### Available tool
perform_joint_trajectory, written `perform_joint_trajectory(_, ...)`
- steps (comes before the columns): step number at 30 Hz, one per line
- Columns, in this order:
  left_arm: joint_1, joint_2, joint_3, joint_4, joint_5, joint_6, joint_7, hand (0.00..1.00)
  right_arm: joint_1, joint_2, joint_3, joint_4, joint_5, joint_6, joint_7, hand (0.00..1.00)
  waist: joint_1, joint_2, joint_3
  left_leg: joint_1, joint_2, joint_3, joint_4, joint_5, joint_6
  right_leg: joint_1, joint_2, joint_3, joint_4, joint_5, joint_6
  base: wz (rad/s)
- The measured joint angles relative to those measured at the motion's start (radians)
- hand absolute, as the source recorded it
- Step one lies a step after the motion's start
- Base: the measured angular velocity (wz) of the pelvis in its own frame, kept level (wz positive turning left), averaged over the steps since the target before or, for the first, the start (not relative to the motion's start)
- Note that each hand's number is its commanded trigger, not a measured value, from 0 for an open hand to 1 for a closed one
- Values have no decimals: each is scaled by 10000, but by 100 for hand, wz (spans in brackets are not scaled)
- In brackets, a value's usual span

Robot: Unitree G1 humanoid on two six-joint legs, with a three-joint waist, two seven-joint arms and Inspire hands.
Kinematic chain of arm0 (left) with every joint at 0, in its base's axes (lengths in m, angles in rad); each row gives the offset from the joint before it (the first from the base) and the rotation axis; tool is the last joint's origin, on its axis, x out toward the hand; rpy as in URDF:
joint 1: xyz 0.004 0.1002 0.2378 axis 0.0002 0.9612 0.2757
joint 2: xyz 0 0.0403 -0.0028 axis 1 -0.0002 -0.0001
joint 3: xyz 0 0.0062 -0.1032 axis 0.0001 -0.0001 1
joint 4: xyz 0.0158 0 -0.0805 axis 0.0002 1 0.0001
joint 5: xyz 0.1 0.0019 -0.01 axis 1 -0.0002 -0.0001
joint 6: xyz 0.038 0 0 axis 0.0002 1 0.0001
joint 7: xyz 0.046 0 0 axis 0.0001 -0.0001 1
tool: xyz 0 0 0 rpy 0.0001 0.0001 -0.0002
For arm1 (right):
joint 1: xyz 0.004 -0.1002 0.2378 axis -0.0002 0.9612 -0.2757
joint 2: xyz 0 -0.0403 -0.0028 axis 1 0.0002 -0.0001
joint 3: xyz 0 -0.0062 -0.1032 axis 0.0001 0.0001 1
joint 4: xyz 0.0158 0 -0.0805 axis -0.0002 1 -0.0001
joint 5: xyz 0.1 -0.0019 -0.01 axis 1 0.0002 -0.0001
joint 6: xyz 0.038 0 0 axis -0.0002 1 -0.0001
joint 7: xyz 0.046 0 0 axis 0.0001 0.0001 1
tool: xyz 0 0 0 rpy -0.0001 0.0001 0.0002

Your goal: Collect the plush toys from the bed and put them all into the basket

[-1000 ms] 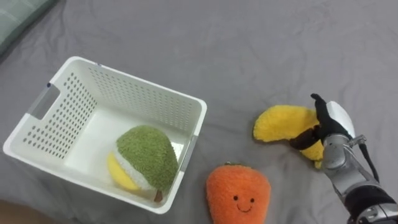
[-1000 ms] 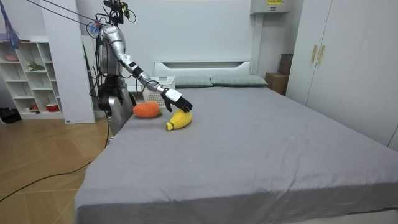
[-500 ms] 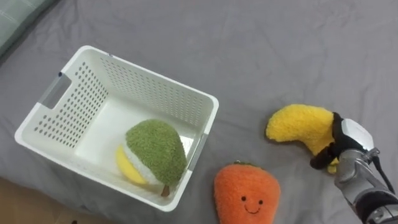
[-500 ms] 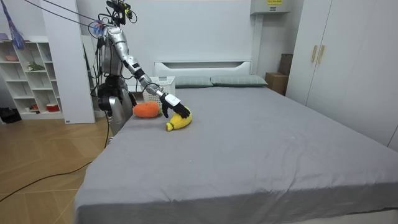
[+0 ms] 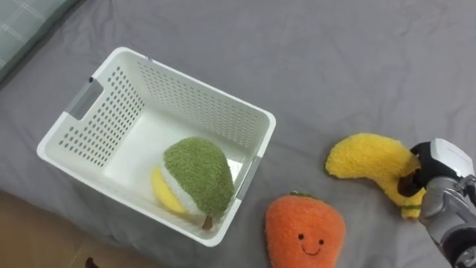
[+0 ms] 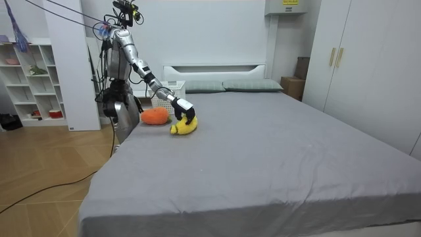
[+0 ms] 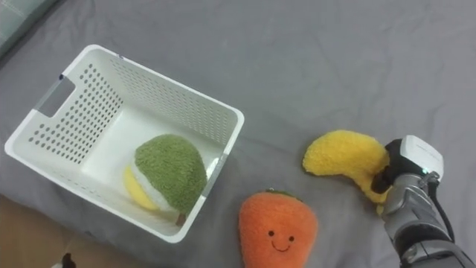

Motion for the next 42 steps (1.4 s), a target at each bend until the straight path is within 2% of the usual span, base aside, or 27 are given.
perform_joint_trajectory(7,-17,2,-3,-12,3,1,-46,0,-1,-58,258,-18,-10,-9,42,100,12,30,18,-29,-3,-7,5,1,1,-7,-3,-27,-6,0,0,0)
perform_joint_trajectory(12,-18,18,2,-22,-26,-24,-241,0,0,-206,149,-17,-28,-104,149,100,-35,153,13,-91,-16,-22,46,2,2,-44,-14,-25,-2,3,5,0)
perform_joint_trajectory(18,-12,34,5,-67,-214,-94,-424,0,54,-251,-231,-12,1,-262,177,100,-211,286,-47,-129,-25,-124,52,24,-2,-42,-9,-66,0,3,5,3)
perform_joint_trajectory(31,35,42,7,-182,-214,-203,-418,0,42,-256,-652,-221,8,-436,-52,100,-411,231,-85,81,-13,-95,41,71,0,58,-31,-24,158,5,1,1)
perform_joint_trajectory(37,165,62,111,-152,-195,-318,-403,0,69,-255,-933,-877,75,-463,-100,100,-534,194,-94,520,-3,131,-28,81,16,373,-49,147,155,20,-5,-12)
perform_joint_trajectory(42,371,45,193,-204,-217,-421,-393,0,74,-256,-1002,-1614,46,-439,-95,100,-692,112,-136,1030,9,291,-136,80,16,766,-24,326,157,21,-3,-11)
